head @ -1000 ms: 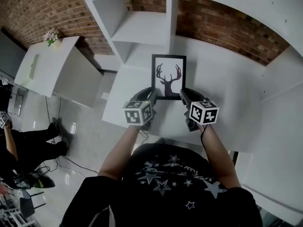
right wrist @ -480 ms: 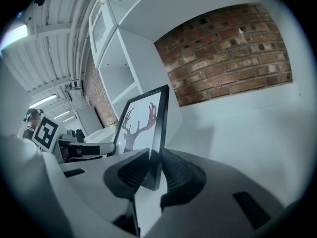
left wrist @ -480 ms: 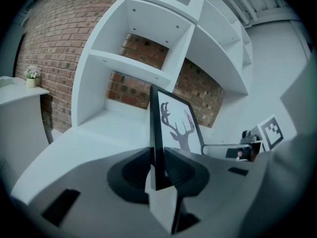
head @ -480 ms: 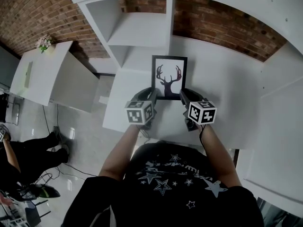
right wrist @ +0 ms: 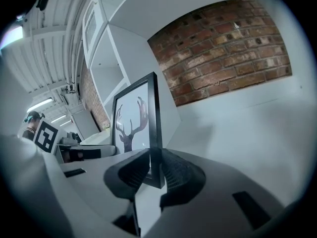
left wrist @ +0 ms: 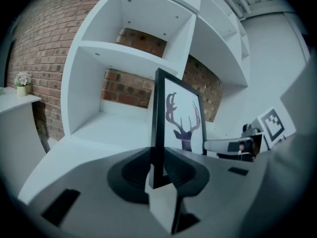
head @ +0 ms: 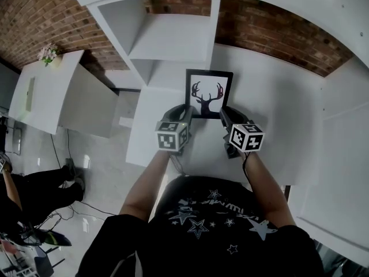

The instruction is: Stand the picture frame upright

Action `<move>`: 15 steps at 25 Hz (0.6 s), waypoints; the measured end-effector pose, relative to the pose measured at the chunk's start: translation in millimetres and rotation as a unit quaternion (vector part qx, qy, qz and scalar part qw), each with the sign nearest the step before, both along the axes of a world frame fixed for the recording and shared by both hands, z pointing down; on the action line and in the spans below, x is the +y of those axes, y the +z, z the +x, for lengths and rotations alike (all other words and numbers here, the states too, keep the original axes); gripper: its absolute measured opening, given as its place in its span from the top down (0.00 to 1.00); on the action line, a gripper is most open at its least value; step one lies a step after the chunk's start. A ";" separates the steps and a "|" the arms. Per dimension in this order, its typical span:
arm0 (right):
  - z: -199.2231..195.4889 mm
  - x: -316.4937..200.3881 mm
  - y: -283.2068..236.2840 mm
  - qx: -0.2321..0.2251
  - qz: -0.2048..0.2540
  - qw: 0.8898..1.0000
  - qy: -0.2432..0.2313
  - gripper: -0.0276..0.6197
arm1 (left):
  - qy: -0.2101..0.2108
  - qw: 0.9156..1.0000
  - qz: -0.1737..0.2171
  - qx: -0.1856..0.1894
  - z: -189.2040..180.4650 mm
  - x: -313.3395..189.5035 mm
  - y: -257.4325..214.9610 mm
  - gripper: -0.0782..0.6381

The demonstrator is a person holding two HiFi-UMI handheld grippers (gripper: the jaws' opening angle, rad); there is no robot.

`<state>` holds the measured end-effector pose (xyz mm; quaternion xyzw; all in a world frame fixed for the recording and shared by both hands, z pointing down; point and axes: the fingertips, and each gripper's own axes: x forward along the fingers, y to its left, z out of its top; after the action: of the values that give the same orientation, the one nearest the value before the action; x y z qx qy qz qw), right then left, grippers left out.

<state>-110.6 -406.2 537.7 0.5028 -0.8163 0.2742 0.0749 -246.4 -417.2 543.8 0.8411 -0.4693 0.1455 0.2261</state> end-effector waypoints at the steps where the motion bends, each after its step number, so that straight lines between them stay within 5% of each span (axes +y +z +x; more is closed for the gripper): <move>1: -0.8 -2.3 2.2 0.002 -0.002 1.000 0.000 0.83 | 0.004 1.000 0.000 -0.004 -0.8 -3.4 2.7 0.76; 15: 1.3 -38.1 25.1 0.013 -0.004 1.000 0.002 0.83 | 0.017 0.997 0.031 -0.067 5.5 -43.5 25.3 0.76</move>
<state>-109.3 -444.3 562.8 0.5073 -0.8133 0.2712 0.0875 -240.9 -460.7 569.1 0.8437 -0.4738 0.1908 0.1650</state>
